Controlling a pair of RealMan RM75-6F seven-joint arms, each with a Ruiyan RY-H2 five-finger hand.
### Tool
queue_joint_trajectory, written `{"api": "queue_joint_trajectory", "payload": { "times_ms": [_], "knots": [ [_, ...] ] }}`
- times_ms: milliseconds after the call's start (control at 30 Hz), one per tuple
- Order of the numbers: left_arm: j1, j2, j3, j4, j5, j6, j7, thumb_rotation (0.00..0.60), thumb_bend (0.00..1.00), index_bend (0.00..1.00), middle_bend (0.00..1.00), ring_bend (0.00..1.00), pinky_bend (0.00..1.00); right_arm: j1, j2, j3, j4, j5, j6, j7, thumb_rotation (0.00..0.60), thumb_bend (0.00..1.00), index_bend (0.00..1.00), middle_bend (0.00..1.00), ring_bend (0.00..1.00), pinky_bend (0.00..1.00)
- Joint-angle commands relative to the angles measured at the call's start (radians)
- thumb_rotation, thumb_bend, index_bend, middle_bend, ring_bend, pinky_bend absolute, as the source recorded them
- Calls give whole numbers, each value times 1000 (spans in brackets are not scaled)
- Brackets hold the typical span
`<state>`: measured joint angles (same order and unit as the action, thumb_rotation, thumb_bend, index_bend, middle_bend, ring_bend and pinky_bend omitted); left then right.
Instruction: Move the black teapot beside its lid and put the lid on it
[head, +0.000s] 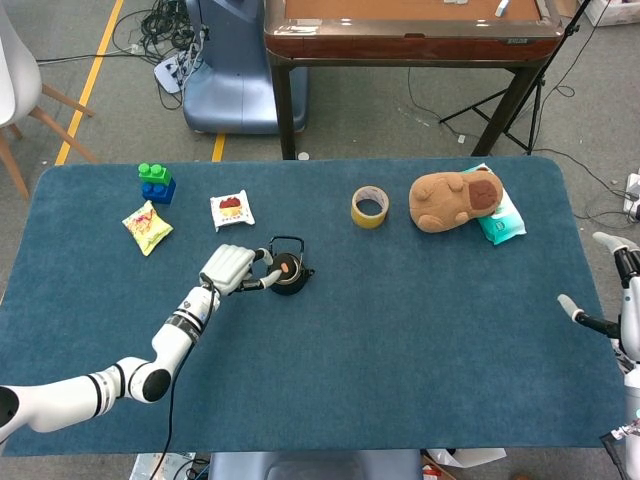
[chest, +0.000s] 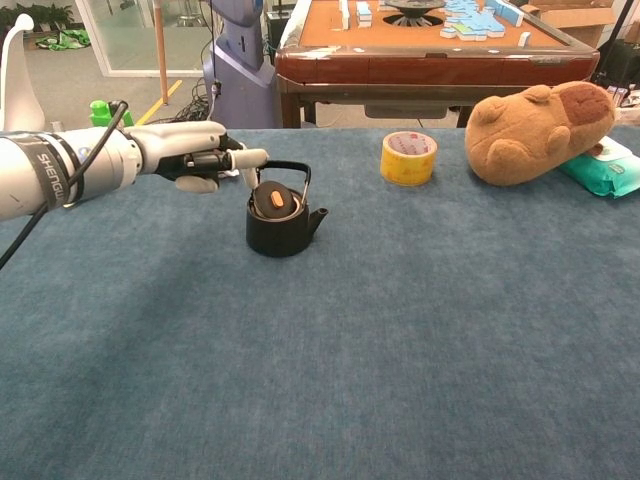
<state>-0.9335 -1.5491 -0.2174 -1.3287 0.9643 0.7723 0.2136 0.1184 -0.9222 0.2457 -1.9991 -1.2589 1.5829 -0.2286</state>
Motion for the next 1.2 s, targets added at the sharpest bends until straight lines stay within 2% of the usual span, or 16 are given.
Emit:
{"api": "queue_joint_trajectory", "payload": {
  "times_ms": [33,367,1200],
  "knots": [
    [-1,1,2,5,-1,2,2,0,236,300,1000,1000,1000,0,0,0,0,3,-2,1,600,81,240,266,40,61],
    [-2,9,-3,8,-25,-4,0,0,236,320,1000,1000,1000,6,-4,5,-3,2,-3,-4,600,82,248,270,40,61],
    [-38,-57,-2,34,-58,-4,41,0,236,329,1000,1000,1000,-7,6,3,-1,9,7,6,600,81,251,270,40,61]
  ]
}}
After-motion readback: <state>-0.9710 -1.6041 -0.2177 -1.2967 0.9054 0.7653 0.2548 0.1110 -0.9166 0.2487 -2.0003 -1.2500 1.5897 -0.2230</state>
